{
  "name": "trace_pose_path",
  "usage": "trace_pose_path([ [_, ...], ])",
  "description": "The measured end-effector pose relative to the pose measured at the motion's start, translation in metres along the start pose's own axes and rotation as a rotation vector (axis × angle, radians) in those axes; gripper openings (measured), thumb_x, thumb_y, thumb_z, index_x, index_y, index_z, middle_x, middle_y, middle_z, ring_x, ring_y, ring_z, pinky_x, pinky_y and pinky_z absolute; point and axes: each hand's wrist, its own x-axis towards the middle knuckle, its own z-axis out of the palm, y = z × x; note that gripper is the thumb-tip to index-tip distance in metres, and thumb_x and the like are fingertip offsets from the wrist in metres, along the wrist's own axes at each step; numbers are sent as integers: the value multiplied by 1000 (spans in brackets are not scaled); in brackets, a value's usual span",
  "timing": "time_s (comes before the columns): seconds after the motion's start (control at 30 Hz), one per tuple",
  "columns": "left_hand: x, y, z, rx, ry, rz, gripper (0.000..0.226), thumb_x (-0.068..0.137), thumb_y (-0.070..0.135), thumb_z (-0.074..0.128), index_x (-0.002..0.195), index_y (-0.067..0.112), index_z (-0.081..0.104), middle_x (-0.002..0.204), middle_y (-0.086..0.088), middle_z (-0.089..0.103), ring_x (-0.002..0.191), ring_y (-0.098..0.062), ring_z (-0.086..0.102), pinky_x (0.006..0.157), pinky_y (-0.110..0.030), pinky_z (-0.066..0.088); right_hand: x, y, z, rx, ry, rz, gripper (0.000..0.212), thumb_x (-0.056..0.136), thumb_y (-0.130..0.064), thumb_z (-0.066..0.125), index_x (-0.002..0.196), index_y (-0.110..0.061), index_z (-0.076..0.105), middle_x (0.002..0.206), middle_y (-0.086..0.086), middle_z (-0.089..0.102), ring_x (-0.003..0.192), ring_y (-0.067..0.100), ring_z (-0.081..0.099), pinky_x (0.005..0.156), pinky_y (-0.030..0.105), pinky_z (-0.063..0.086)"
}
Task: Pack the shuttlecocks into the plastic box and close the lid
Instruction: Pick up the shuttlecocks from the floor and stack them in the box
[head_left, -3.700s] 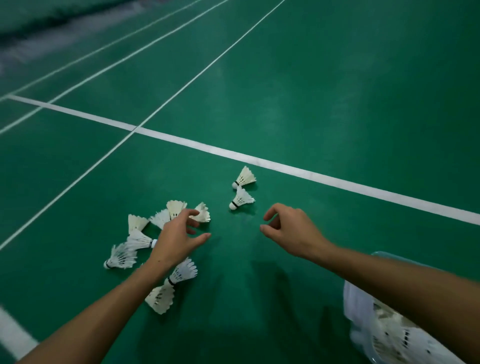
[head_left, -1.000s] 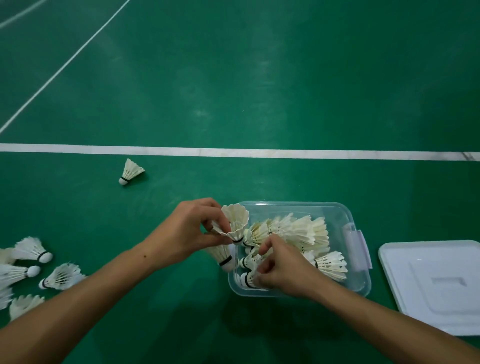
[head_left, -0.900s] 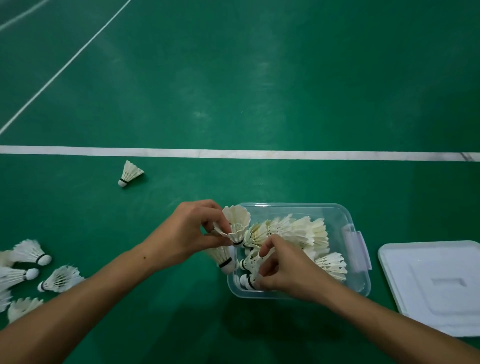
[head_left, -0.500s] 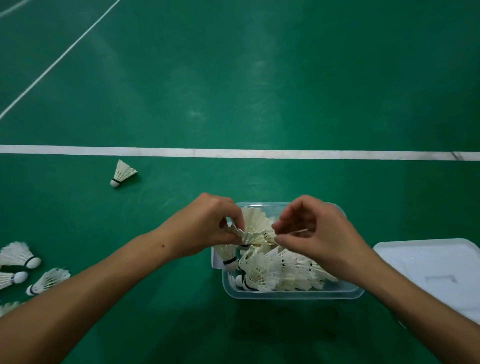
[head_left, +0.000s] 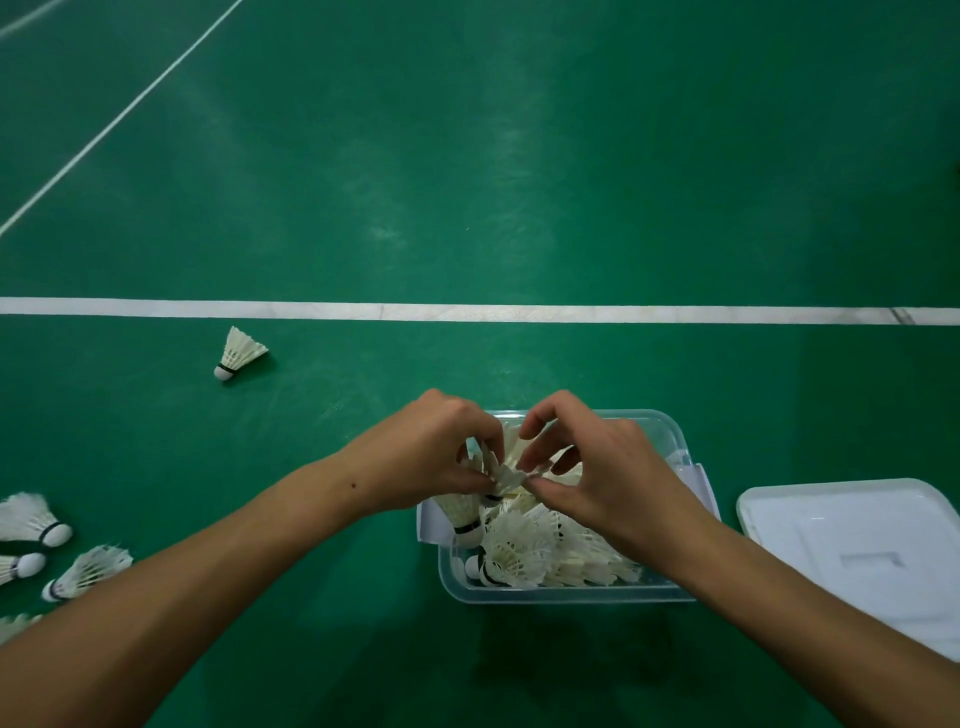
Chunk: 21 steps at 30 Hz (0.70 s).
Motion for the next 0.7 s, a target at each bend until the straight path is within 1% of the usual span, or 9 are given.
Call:
trace_pose_path([
  [0.07, -1, -1, 1, -34, 7, -9, 24, 82, 25, 88, 103, 28, 76, 90, 14, 72, 75, -4, 68, 68, -20, 52, -3, 1, 3, -40, 13, -13, 42, 85, -13, 85, 111, -26, 55, 93, -12, 76, 82, 3, 72, 76, 29, 62],
  [0.13, -3, -2, 1, -65, 33, -10, 39, 82, 27, 88, 117, 33, 73, 103, 16, 74, 75, -4, 69, 70, -19, 54, -9, 4, 3, -40, 50, -15, 41, 85, -14, 86, 110, -26, 57, 92, -14, 75, 83, 2, 72, 76, 27, 63],
  [0.2, -7, -4, 1, -83, 73, -14, 57, 81, 29, 89, 132, 38, 64, 111, 18, 71, 76, -5, 69, 71, -16, 54, -18, 7, -3, -25, 102, 17, 41, 84, -17, 88, 109, -29, 58, 91, -17, 74, 85, -2, 72, 78, 19, 61],
  [0.27, -12, -8, 0, -118, 125, -37, 70, 79, 29, 90, 140, 38, 57, 112, 17, 70, 76, -7, 68, 73, -16, 55, -30, 11, -9, -23, 155, 73, 41, 83, -20, 89, 106, -32, 57, 90, -19, 74, 86, -4, 71, 78, 13, 57],
  [0.33, -18, -14, 0, -170, 170, -76, 69, 76, 28, 92, 137, 34, 60, 108, 15, 72, 75, -8, 67, 73, -19, 56, -44, 15, -12, -29, 174, 121, 40, 82, -21, 89, 103, -33, 58, 88, -20, 73, 86, -3, 72, 76, 14, 57],
  [0.43, -23, -19, 0, -169, 243, -103, 52, 72, 30, 95, 117, 30, 70, 104, 15, 73, 73, -10, 67, 72, -26, 57, -60, 20, -3, -15, 127, 173, 39, 82, -20, 89, 102, -33, 59, 85, -21, 71, 85, 0, 71, 73, 10, 54],
  [0.53, -25, -20, 1, -135, 295, -93, 46, 70, 31, 95, 109, 30, 71, 104, 15, 70, 71, -8, 66, 70, -20, 53, -69, 23, 14, 12, 51, 213, 40, 83, -20, 89, 102, -36, 57, 86, -20, 72, 86, -2, 71, 72, 8, 53],
  [0.6, -26, -20, 1, -127, 316, -81, 43, 71, 30, 95, 106, 31, 70, 101, 16, 68, 72, -7, 65, 69, -15, 50, -69, 25, 23, 10, 4, 239, 40, 84, -21, 88, 100, -38, 55, 88, -21, 72, 86, -3, 71, 73, 13, 57],
  [0.7, -25, -19, 0, -137, 347, -73, 41, 72, 28, 95, 104, 29, 70, 97, 15, 68, 73, -7, 64, 69, -15, 50, -67, 29, 34, 27, -54, 293, 40, 85, -18, 86, 96, -39, 54, 84, -16, 73, 83, -1, 72, 73, 22, 61],
])
